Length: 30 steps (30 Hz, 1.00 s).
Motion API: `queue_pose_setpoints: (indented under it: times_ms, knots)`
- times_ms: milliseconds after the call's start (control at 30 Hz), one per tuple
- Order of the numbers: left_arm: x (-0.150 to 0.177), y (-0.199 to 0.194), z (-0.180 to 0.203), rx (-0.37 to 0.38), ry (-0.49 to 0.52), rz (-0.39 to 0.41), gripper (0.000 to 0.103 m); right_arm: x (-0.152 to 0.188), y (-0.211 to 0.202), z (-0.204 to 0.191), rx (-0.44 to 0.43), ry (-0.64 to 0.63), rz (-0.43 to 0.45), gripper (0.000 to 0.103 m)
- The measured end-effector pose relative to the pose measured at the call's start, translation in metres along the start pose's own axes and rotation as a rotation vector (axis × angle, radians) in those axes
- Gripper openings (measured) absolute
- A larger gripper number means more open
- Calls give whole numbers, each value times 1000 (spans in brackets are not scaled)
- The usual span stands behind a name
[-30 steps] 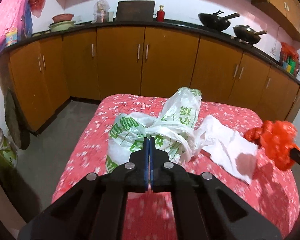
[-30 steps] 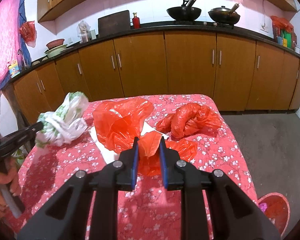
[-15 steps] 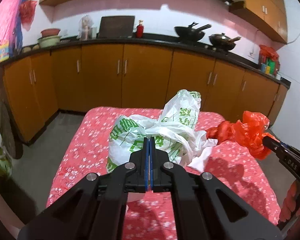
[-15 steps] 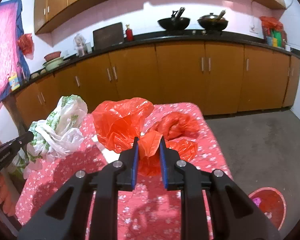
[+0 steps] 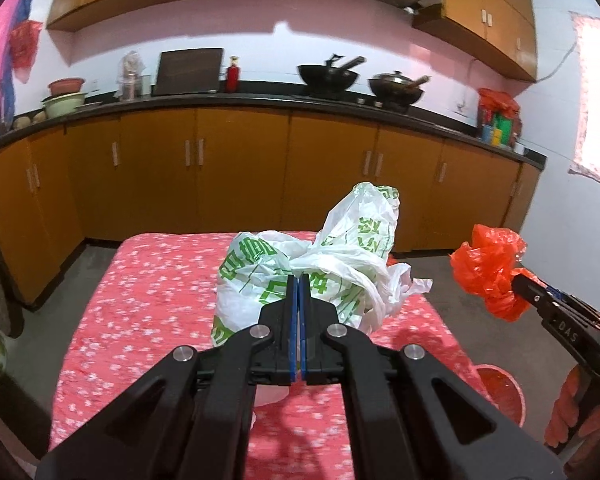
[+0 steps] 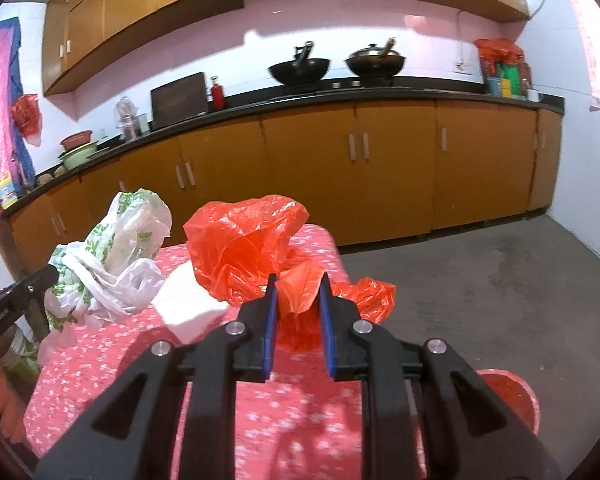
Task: Collect trash
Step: 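Carry the red bag and white-green bag in both tools toward the orange basket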
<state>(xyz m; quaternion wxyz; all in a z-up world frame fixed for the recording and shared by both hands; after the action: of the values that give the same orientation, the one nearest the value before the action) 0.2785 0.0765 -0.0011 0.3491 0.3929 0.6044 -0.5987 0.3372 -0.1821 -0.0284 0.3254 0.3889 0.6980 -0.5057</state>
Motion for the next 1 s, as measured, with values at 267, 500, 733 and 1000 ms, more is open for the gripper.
queue_pose_setpoints:
  times_ms: [267,500,733,1000]
  knots:
    - [-1,11,87,118,50,-8,0,-5,-19,88,121,58,26,19]
    - [11,23,170,230,83,-32,0,-3,-34,164,233,114,39,19]
    - [28,36,240,309,104,-80,0,6,-50,226,328,152,51,19]
    - [61,53,306,363,145,-160,0,31,-52,282,402,198,11,19]
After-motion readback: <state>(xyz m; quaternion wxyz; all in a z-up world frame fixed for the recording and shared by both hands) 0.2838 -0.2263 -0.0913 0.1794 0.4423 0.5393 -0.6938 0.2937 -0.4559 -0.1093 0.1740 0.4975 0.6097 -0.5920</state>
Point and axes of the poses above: each gripper's, at about its wrist camera, not at the fingertips, and y roughly the way its jaws point, z to its right, x to its underside, the point moved 7 cm from there along y, roughly the way its jaws point, and after that the axes turned 9 degrees about y, right-handed, at the moved point
